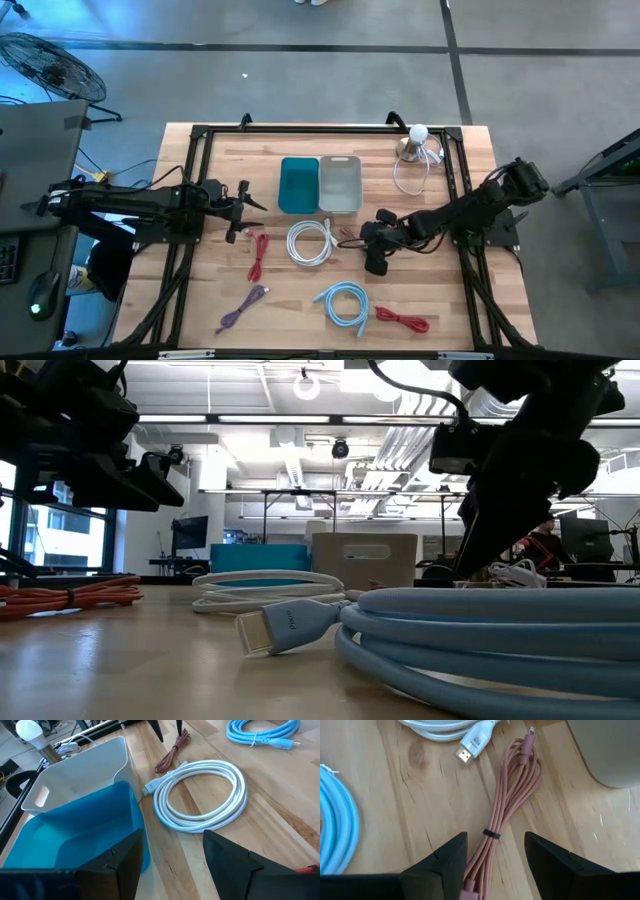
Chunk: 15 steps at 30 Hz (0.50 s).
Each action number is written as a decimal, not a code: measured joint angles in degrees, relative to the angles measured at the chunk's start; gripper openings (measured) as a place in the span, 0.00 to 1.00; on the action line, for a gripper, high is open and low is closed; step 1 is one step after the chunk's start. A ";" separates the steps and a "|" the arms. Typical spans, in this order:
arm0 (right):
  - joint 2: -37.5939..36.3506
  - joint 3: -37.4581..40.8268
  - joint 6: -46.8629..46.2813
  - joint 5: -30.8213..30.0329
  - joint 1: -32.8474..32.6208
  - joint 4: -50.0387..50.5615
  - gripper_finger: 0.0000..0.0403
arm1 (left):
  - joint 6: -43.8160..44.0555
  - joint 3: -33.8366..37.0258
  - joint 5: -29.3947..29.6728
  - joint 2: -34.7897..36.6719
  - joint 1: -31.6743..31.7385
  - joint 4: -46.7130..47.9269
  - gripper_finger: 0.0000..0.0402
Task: Pick & Place USB Port
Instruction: Put the pink charger cable into the blue bin
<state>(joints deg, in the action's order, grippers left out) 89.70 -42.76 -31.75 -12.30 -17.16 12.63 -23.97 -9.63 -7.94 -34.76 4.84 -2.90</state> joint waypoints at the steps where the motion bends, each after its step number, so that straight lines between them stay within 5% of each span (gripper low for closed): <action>1: 0.04 0.00 0.02 0.52 0.01 0.04 0.47 | 0.00 0.00 0.00 0.00 0.00 0.00 0.50; 15: 4.72 0.02 -1.23 4.64 0.34 -2.53 0.47 | 0.03 0.00 0.17 0.02 0.00 -0.08 0.50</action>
<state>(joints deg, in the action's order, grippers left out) 94.42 -42.74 -32.98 -7.66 -16.82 10.10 -23.94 -9.63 -7.77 -34.74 4.84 -2.97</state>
